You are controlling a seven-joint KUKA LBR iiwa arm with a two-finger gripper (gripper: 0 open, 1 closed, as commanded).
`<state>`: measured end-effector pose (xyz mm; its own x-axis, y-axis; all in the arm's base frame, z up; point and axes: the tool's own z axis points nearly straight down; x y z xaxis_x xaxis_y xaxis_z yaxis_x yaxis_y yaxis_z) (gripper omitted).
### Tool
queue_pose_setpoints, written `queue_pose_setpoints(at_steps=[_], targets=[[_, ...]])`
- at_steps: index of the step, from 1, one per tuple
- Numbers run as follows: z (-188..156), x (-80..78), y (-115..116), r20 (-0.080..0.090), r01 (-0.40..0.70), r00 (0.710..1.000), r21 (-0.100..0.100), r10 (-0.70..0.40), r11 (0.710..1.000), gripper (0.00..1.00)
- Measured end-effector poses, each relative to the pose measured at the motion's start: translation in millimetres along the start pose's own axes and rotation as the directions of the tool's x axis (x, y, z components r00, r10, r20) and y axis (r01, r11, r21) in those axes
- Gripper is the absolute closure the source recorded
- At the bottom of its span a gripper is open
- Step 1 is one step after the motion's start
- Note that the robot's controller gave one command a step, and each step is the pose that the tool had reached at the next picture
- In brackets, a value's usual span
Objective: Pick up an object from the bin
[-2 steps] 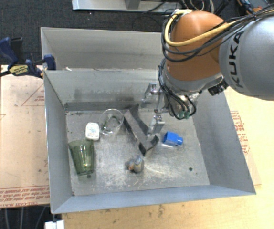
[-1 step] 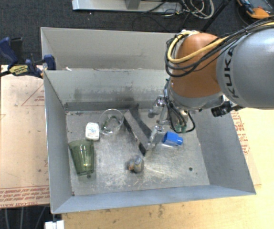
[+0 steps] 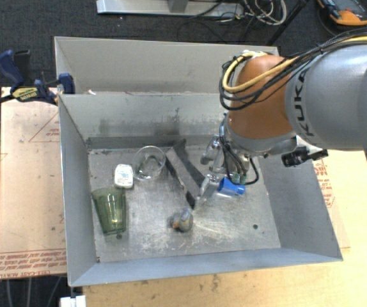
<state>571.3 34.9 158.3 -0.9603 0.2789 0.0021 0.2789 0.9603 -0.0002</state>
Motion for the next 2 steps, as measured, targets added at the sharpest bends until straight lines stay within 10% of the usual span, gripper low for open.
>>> queue_pose_setpoints(at_steps=[2], targets=[[75, -0.7, 3, 0.007, -0.309, 0.951, -0.008, 0.309, 0.951, 0.00]])
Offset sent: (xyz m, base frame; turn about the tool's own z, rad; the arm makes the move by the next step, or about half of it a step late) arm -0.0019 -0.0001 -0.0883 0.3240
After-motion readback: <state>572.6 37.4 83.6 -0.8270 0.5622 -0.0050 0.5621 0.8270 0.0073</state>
